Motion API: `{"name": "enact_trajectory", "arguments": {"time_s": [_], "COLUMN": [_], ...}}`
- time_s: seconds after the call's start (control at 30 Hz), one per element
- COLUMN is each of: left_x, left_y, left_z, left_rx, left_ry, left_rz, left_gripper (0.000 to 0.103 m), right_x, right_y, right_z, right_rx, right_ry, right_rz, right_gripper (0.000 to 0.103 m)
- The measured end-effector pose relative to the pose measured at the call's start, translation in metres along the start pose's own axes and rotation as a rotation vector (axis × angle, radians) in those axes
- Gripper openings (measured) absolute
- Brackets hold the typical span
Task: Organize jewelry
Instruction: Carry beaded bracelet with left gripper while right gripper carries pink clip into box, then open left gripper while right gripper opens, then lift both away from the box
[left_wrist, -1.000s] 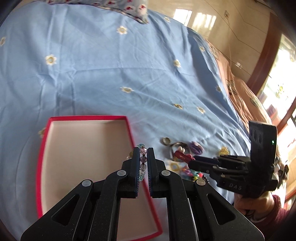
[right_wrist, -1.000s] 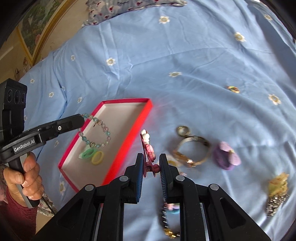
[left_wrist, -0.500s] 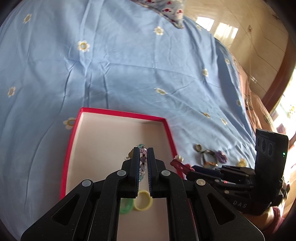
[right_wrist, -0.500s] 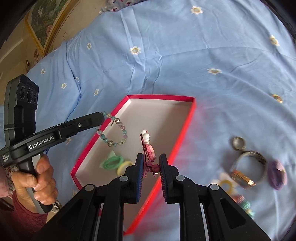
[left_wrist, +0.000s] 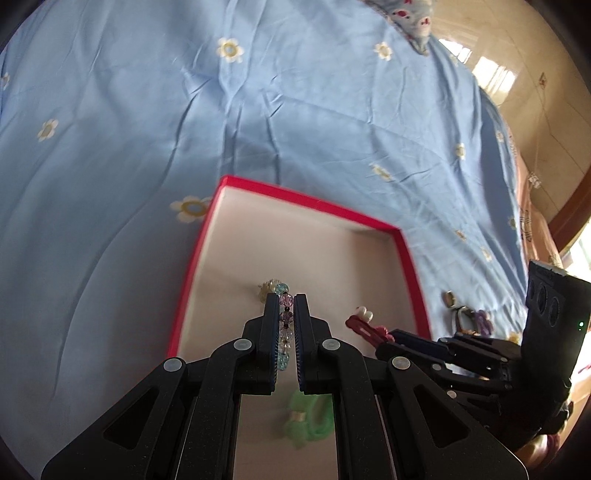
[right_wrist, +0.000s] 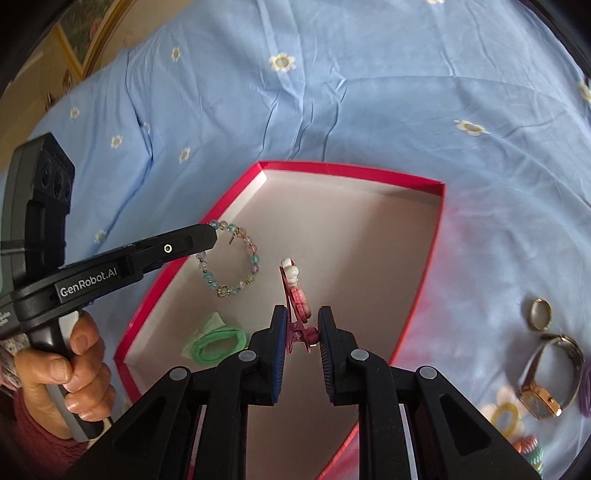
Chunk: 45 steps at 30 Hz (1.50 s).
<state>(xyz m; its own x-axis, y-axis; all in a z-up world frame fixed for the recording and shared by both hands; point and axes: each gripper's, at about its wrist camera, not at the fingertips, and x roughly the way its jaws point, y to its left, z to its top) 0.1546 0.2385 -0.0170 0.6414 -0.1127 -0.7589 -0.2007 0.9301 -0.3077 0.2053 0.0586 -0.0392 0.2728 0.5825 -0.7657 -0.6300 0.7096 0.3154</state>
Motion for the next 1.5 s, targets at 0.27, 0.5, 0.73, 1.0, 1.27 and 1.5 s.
{"name": "enact_trajectory", "arguments": {"time_s": [0.27, 0.5, 0.73, 1.0, 1.27, 1.5], "left_x": [0.009, 0.017, 0.015, -0.003, -0.023, -0.027], "left_y": [0.01, 0.01, 0.005, 0.001, -0.022, -0.06], "left_z": [-0.016, -0.023, -0.023, -0.023, -0.031, -0.038], "left_rx": [-0.004, 0.002, 0.011, 0.01, 0.011, 0.069], "left_ry": [0.054, 0.091, 0.098, 0.065, 0.037, 0.04], "left_rz": [0.065, 0.101, 0.118, 0.117, 0.068, 0.021], "left_gripper": [0.006, 0.007, 0.014, 0.034, 0.039, 0.044], "right_x": [0.018, 0.017, 0.018, 0.001, -0.048, -0.085], "right_y": [0.005, 0.006, 0.006, 0.005, -0.009, -0.045], "right_z": [-0.003, -0.004, -0.003, -0.005, -0.018, -0.046], "right_rx": [-0.036, -0.042, -0.037, -0.004, 0.04, 0.116], "right_ry": [0.045, 0.047, 0.044, 0.014, -0.07, -0.102], "right_rz": [-0.04, -0.043, -0.034, 0.005, 0.007, -0.052], "right_gripper": [0.017, 0.018, 0.021, 0.024, 0.035, 0.035]}}
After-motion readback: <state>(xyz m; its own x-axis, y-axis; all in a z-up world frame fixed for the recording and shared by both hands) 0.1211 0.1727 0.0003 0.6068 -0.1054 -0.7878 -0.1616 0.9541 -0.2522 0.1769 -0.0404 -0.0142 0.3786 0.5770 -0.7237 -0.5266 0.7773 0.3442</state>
